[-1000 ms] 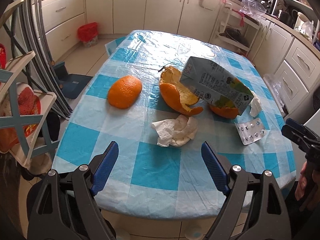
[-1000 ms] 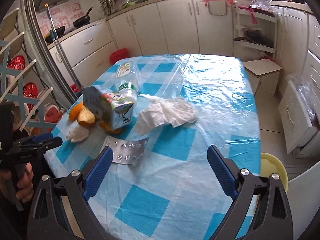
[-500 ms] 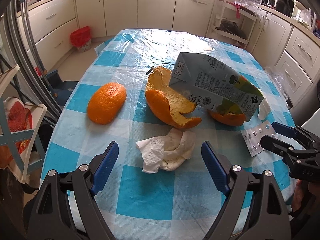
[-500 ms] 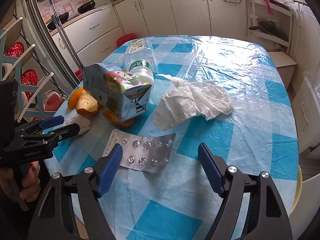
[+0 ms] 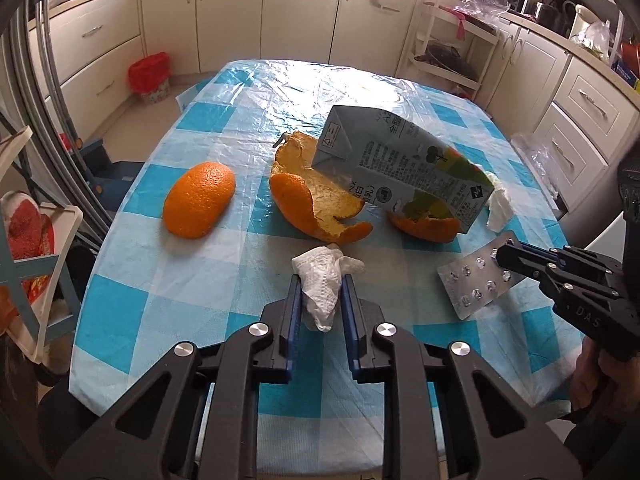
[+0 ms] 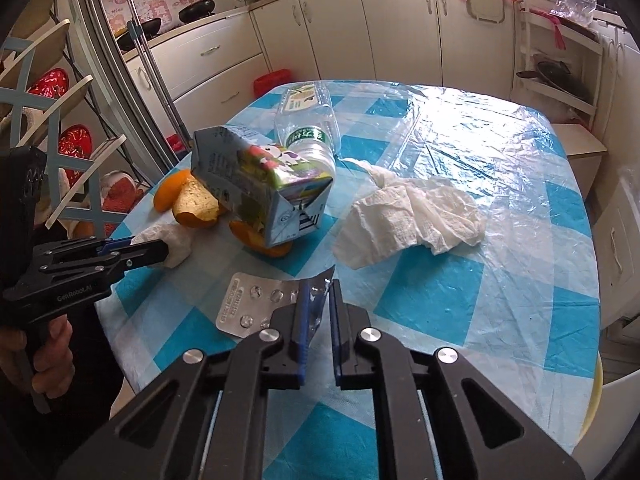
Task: Collect trash
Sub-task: 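Grasp the white tissue with the left gripper while the right gripper grasps the silver blister pack, then lift the tissue and blister pack and carry both toward the yellow bucket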
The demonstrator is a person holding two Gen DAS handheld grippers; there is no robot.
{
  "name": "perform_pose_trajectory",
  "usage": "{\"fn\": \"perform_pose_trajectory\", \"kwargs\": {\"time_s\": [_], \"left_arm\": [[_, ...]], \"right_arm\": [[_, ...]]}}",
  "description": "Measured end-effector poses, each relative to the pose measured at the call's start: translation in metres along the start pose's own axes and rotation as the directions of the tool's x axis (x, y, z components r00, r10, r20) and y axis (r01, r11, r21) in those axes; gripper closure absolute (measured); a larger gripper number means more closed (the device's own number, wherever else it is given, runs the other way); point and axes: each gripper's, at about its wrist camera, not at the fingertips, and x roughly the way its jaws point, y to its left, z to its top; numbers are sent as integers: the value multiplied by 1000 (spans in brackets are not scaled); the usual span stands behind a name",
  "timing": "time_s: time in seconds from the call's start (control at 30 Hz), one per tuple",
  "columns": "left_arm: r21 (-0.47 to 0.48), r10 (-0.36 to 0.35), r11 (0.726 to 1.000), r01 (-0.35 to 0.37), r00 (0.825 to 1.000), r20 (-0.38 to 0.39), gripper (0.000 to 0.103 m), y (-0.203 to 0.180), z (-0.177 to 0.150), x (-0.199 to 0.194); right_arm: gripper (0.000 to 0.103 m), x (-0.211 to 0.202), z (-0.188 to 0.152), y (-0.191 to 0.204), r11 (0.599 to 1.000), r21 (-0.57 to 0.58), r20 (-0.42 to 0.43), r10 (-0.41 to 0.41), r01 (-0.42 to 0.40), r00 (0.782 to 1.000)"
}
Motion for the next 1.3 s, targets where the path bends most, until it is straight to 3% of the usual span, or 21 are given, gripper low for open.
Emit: {"fn": "perform_pose_trajectory", "kwargs": {"time_s": [0.43, 0.7, 0.83, 0.9, 0.93, 0.97, 1.07, 1.23, 1.3], "left_arm": [[11, -95, 995, 95, 995, 36, 86, -14, -6, -41], [72, -155, 986, 152, 987, 36, 86, -53, -5, -51], [98, -163, 982, 159, 986, 33, 86, -68, -7, -53], [103, -156, 983, 153, 987, 26, 86, -70, -10, -53], [101, -154, 983, 151, 988, 23, 86, -70, -11, -53], [98, -150, 984, 147, 989, 21, 86, -69, -12, -53], [93, -140, 986, 137, 990, 19, 86, -65, -17, -55], [77, -127, 989, 125, 992, 14, 86, -53, -21, -56], [69, -123, 990, 122, 992, 13, 86, -50, -23, -56]], "right_arm": [[97, -39, -2, -24, 999, 45, 98, -20, 16, 995], [98, -89, -11, -86, 969, 235, 203, -121, 71, 972], [98, -89, -21, -107, 944, 331, 167, -68, 9, 984], [85, -78, -22, -104, 941, 338, 130, -14, -31, 991], [62, -72, -23, -99, 941, 334, 115, 7, -45, 993], [51, -66, -22, -91, 947, 318, 106, 18, -51, 994], [51, -53, -20, -69, 969, 244, 64, 34, -49, 997], [51, -24, -20, -50, 981, 194, -23, 7, -3, 1000], [53, -18, -19, -40, 989, 147, -21, -23, 26, 1000]]}}
